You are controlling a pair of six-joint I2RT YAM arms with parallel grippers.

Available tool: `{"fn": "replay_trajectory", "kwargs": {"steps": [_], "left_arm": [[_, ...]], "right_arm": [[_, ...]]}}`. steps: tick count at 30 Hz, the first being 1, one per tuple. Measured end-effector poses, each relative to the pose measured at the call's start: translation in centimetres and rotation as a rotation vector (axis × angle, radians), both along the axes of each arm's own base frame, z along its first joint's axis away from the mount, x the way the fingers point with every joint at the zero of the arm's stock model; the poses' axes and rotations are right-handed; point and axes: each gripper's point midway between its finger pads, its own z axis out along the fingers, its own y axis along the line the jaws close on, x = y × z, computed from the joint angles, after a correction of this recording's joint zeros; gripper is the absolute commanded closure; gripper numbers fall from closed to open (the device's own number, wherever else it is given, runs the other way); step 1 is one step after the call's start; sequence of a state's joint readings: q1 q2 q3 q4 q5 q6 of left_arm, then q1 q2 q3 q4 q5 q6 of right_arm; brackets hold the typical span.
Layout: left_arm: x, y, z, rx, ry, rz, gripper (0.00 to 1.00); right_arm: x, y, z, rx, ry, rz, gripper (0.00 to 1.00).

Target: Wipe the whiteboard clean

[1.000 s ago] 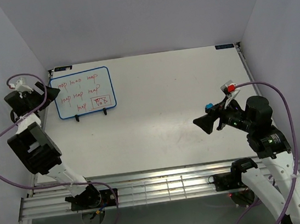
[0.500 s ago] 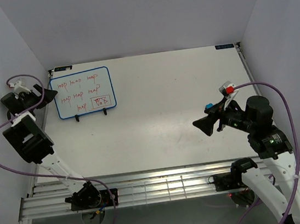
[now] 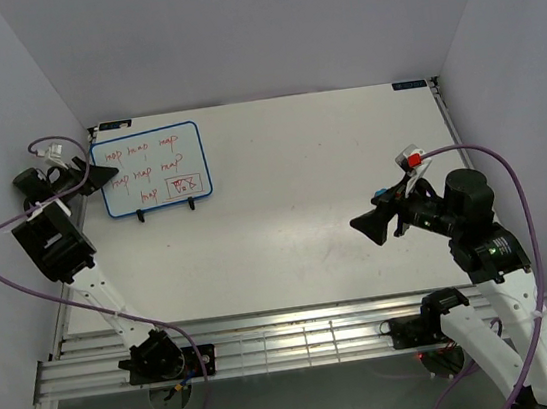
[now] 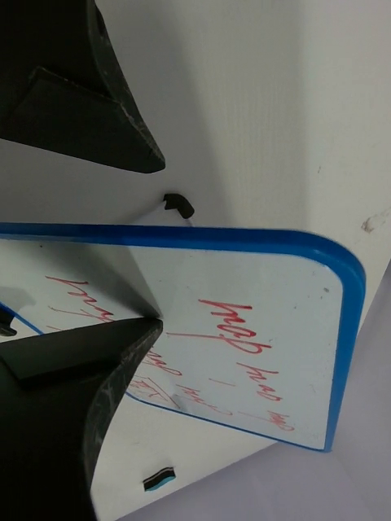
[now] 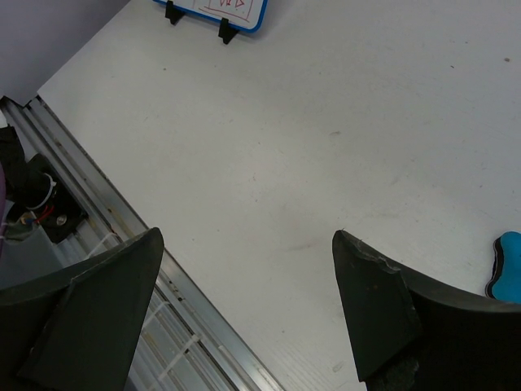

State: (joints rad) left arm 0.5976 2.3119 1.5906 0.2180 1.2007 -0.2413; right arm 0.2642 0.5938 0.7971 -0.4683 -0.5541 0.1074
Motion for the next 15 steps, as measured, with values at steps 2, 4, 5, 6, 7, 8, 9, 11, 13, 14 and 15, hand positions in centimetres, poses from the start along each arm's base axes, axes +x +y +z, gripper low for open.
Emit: {"fn": "replay_trajectory", "kwargs": {"steps": [2,4,5,6,7,8,9,11,13,14,15], "left_arm": [[0.2,-0.6,-0.1,-0.022,-0.001,-0.035,0.21],[0.3,-1.1,0.0,-0.039,-0.005,-0.064,0.23],[0.4,-1.1,0.3,-0.041,-0.014,-0.075,0.23],[0.5,-1.3,0.6,-0.046,-0.025,-0.089,0.23],[0.6,-1.4,0.9,-0.050,-0.036,-0.103,0.25],[0.7,-1.6,1.2,-0.054,-0.046,-0.116,0.26],[0.7,-1.8,1.4,-0.058,-0.057,-0.132,0.27],[0.7,-2.0,1.5,-0.067,-0.069,-0.154,0.31],[0.7,-2.2,1.3,-0.077,-0.075,-0.173,0.33],[0.6,-2.3,1.1,-0.086,-0.071,-0.181,0.37],[0.5,-2.4,0.9,-0.095,-0.067,-0.187,0.38]], "right_arm": [[0.0,0.0,0.0,-0.001,-0.003,0.001,0.10],[0.0,0.0,0.1,-0.001,-0.006,0.003,0.10],[0.0,0.0,0.2,-0.001,-0.008,0.004,0.10],[0.0,0.0,0.4,0.001,-0.011,0.006,0.10],[-0.1,0.1,0.5,0.001,-0.013,0.008,0.10],[-0.1,0.1,0.6,0.002,-0.016,0.010,0.10],[-0.1,0.1,0.6,0.003,-0.016,0.012,0.10],[-0.1,0.2,0.7,0.005,-0.016,0.019,0.10],[-0.1,0.3,0.7,0.005,-0.011,0.023,0.10],[-0.1,0.3,0.6,0.005,-0.008,0.024,0.10],[-0.1,0.3,0.6,0.004,-0.006,0.024,0.10]]}}
